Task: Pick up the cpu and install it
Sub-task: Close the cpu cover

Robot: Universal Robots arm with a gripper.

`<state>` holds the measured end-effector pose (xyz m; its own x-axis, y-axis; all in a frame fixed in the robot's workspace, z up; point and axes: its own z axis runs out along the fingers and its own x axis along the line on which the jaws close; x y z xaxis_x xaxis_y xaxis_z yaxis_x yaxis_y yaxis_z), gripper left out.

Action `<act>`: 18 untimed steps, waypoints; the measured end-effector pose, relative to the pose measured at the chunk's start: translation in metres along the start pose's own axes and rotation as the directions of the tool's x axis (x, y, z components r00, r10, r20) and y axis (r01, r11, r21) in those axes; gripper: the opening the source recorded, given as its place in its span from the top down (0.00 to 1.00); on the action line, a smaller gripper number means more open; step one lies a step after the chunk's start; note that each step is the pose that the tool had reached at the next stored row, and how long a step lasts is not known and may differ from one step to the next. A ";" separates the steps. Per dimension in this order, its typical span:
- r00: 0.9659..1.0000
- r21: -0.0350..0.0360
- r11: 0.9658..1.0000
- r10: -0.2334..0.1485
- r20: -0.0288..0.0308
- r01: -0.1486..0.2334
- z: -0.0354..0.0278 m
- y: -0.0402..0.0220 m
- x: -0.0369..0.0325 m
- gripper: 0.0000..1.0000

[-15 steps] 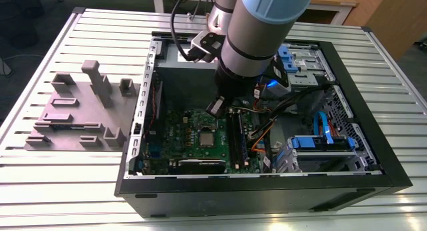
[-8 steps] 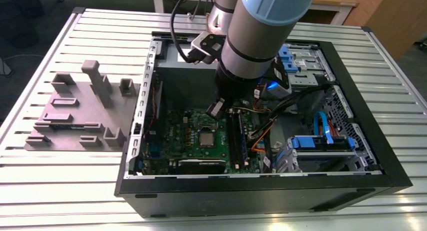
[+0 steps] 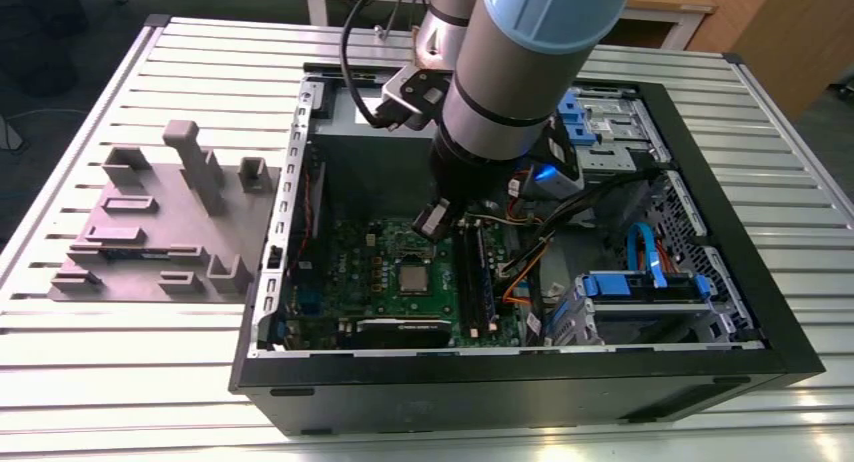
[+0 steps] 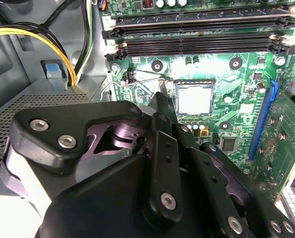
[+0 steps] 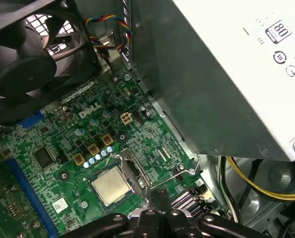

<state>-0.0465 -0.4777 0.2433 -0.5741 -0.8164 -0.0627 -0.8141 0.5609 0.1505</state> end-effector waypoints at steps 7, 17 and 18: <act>1.000 0.000 1.000 0.000 0.000 0.000 -0.0002 -0.0008 0.0012 0.90; 1.000 0.000 1.000 0.000 -0.001 0.000 -0.0005 -0.0021 0.0043 0.90; 1.000 0.000 1.000 0.000 -0.001 0.000 -0.0005 -0.0021 0.0043 0.90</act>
<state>-0.0472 -0.4825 0.2432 -0.5741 -0.8165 -0.0622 -0.8141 0.5610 0.1501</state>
